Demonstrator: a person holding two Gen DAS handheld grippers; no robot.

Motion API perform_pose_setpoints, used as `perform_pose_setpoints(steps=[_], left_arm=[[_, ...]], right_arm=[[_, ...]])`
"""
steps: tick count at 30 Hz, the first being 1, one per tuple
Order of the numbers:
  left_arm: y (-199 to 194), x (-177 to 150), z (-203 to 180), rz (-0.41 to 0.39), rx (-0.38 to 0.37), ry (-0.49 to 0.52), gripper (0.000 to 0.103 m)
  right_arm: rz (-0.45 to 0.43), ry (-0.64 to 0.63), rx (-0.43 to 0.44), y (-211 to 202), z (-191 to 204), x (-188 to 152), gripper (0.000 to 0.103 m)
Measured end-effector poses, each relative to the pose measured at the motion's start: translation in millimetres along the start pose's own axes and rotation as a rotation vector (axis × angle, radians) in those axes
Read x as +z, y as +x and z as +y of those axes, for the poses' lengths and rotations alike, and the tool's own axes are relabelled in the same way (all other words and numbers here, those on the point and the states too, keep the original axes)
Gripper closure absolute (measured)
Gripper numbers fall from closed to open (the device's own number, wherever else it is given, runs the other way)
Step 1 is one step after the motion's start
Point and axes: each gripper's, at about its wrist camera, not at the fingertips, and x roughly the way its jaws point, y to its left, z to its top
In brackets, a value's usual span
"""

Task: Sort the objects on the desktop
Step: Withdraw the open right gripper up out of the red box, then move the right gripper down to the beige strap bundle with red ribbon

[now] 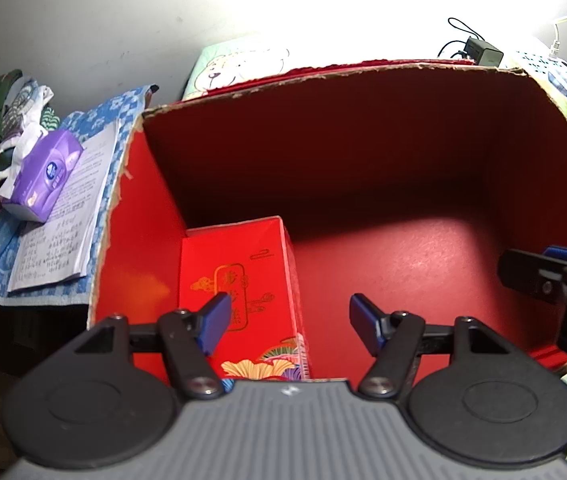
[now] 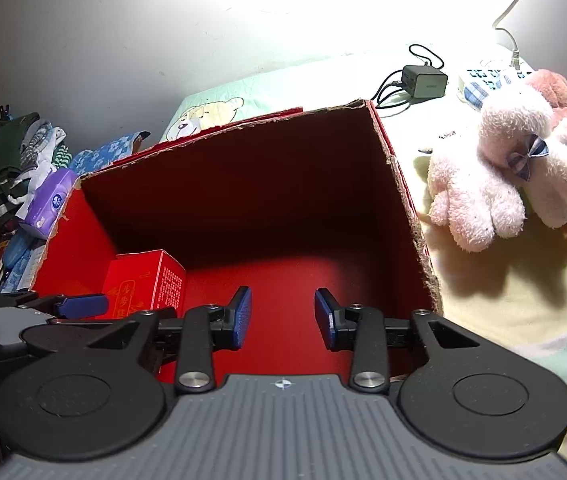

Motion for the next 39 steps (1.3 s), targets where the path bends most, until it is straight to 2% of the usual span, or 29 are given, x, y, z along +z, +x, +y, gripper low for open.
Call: perform_pose_setpoints(steps=[6, 15, 21, 27, 35, 39], left_arm=[[-1, 0, 0, -0.001, 0.008, 0.002, 0.033], [-7, 1, -5, 0.005, 0.058, -0.032, 0.032], [-22, 3, -4, -0.026, 0.103, -0.078, 0.032], [-57, -4, -2, -0.105, 0.131, -0.106, 0.033], [-105, -37, -11, -0.16, 0.066, -0.131, 0.037], [-123, -61, -16, -0.165, -0.019, -0.142, 0.037]], right_arm=[[-0.015, 0.023, 0.044, -4, -6, -1, 0.066], [0.008, 0.006, 0.111, -4, -11, 1, 0.066], [-0.02, -0.035, 0.197, -19, -18, 5, 0.065], [-0.059, -0.054, 0.329, -42, -38, 6, 0.065], [-0.019, -0.095, 0.492, -62, -70, -21, 0.075], [0.072, -0.093, 0.52, -53, -79, -39, 0.081]])
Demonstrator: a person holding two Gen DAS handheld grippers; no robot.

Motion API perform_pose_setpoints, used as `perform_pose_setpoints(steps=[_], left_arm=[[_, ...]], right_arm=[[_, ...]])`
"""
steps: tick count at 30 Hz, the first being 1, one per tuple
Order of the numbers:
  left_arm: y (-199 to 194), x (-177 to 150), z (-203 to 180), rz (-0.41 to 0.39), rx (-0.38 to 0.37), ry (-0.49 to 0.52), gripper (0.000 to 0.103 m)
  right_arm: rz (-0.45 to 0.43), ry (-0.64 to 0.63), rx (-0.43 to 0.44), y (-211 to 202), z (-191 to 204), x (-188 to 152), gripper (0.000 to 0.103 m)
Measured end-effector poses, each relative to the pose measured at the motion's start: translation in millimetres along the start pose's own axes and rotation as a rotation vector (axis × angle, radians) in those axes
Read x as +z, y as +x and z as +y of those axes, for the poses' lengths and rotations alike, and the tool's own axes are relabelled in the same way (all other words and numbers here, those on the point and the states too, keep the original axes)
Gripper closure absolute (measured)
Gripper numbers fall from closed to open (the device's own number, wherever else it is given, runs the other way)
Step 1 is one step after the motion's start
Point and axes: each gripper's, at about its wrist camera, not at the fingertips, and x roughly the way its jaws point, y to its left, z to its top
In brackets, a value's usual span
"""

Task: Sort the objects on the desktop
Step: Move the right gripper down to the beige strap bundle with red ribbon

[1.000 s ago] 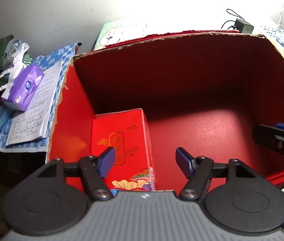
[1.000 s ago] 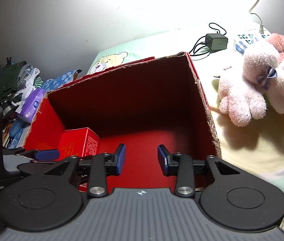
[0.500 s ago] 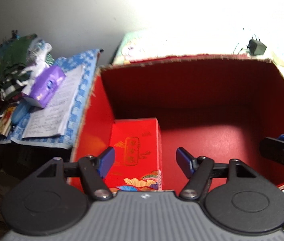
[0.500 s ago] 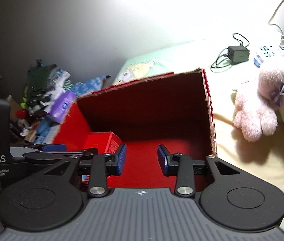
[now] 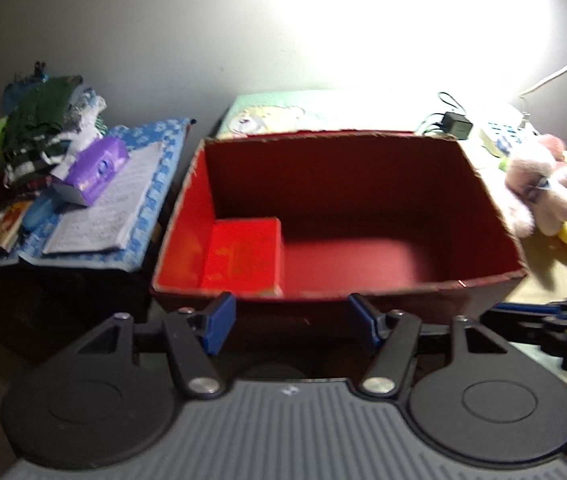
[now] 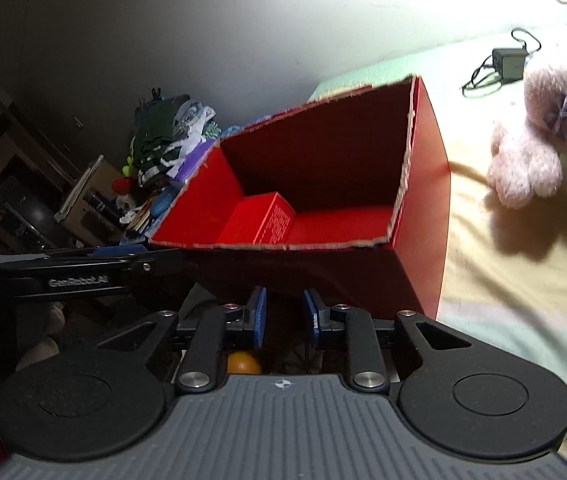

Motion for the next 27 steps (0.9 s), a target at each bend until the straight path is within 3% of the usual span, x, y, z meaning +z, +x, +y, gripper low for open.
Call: perform_pose_setpoints(steps=[10, 17, 27], left_arm=[[-27, -78, -34, 0.085, -0.204, 0.015, 0.041], [-2, -119, -52, 0.203, -0.196, 0.029, 0.041], [40, -134, -67, 0.227, -0.139, -0.011, 0.039]], right_arm=[[0.174, 0.12, 0.07, 24, -23, -26, 0.082], [0.243, 0.181, 0.118, 40, -27, -34, 0.08], [0.297, 0.214, 0.138, 65, -26, -37, 0.073]])
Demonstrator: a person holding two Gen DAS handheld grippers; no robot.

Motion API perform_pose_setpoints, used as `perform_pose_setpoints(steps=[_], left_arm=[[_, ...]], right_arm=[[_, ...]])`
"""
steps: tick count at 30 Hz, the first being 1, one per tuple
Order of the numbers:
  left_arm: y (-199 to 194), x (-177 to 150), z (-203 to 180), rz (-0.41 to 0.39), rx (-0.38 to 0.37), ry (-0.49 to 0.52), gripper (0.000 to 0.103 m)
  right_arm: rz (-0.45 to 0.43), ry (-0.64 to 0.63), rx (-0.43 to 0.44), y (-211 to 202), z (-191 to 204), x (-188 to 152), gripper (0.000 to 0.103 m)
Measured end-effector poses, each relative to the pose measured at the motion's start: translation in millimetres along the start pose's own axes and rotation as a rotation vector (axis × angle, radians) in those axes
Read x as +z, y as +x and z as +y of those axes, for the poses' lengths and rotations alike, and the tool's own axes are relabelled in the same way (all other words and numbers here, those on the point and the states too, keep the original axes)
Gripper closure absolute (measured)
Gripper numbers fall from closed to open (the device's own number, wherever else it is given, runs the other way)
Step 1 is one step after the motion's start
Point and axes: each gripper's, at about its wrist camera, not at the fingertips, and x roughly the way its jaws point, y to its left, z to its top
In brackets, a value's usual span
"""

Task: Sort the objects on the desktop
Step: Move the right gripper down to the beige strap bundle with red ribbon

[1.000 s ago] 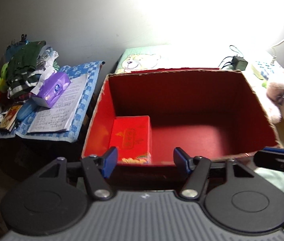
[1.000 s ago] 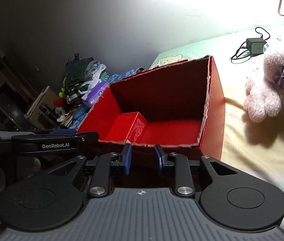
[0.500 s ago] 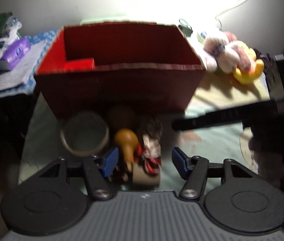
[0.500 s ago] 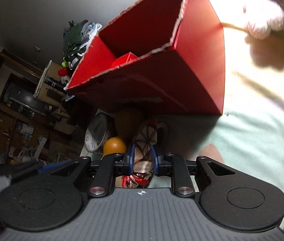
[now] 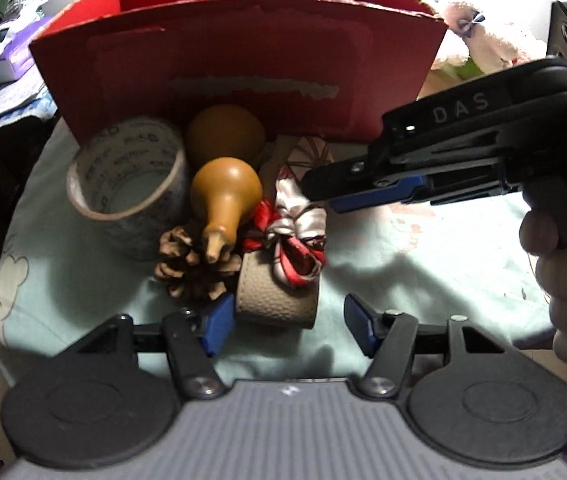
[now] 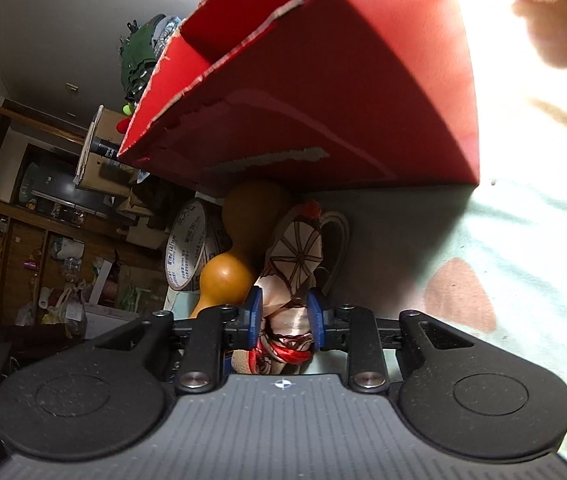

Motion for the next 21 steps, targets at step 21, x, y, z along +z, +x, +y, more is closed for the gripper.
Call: perform_pose_setpoints(steps=[21], left_arm=[[7, 19, -53, -0.076, -0.173, 0.184, 0.035]], right_arm=[[-0.027, 0.076, 0.01, -46, -37, 0, 0.09]])
